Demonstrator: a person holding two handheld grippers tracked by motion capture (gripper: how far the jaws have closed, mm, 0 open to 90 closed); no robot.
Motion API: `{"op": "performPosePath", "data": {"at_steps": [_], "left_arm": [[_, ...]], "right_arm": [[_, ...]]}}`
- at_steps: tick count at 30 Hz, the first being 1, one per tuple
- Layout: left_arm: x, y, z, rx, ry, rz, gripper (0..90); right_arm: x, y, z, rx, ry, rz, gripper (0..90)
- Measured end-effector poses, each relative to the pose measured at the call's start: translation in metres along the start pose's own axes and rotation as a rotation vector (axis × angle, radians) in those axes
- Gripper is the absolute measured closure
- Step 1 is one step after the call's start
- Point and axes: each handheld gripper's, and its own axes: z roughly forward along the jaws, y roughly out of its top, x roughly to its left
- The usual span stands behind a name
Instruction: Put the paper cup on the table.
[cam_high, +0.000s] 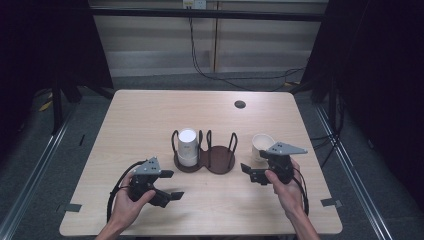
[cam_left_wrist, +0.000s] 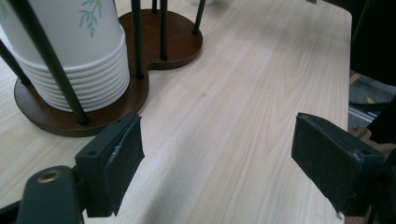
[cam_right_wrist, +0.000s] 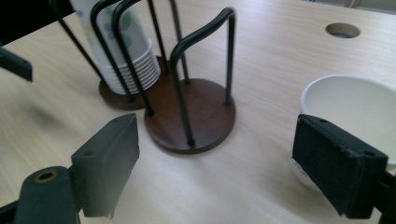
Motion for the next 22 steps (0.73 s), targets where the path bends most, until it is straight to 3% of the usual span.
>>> {"op": "performPosePath", "data": {"at_steps": [6,13,15,17,22], "left_arm": [[0.000,-0.002,0.002,-0.004,-0.001,-0.009,16.6],[-0.001,-0.003,0.003,-0.011,0.000,-0.017,16.6],[-0.002,-0.003,0.004,-0.019,-0.006,-0.042,16.5],[-0.002,-0.004,0.006,-0.029,-0.011,-0.056,16.5],[-0.008,-0.005,0.010,-0.009,0.017,-0.023,16.5]], "right_arm": [[0.014,-0.016,-0.001,-0.003,0.021,-0.026,14.5],[0.030,-0.033,0.005,-0.016,0.048,-0.019,14.6],[0.034,-0.040,0.007,-0.024,0.056,0.009,14.5],[0.039,-0.044,0.008,-0.016,0.059,-0.011,14.6],[0.040,-0.048,0.010,-0.029,0.061,-0.001,14.6]]}}
